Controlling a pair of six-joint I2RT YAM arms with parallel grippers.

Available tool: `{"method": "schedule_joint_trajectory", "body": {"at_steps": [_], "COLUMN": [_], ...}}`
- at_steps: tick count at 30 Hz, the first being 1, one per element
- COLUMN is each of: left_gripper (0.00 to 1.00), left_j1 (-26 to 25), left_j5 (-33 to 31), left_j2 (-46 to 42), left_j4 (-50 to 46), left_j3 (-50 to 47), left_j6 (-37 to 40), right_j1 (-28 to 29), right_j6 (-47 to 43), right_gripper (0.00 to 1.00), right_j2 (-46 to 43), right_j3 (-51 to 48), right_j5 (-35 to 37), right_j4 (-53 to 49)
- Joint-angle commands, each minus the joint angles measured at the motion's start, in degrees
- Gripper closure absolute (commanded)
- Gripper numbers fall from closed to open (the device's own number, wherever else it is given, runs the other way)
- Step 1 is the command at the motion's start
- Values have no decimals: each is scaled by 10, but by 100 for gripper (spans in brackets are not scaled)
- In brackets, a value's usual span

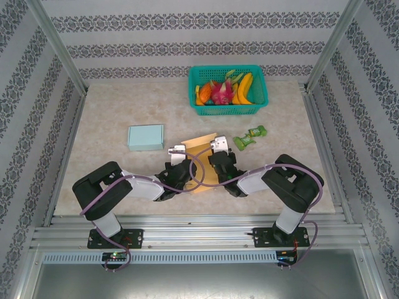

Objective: Fold the paper box

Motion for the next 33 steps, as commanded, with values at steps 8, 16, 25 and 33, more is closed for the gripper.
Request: {"method": "schedule_joint_trajectory", "body": {"at_steps": [8, 16, 25, 33], "left_gripper": [100, 100, 100, 100], "left_j1": [-9, -10, -10, -10], "left_j5": [-47, -40, -41, -72], "left_j2": [-13, -14, -11, -9], "left_j4": [-52, -49, -50, -73], "left_j3": [-1, -3, -1, 4], "left_j6": [-20, -23, -26, -32], "right_j1": [-117, -120, -111, -66], "right_j6": [73, 81, 65, 26], "right_gripper": [66, 62, 62, 79], "right_j2": [9, 52, 76, 80], "right_j3": [-15, -10, -5, -7], "right_j5": [-260, -280, -237, 8], "right_j4": [3, 32, 44, 21]}}
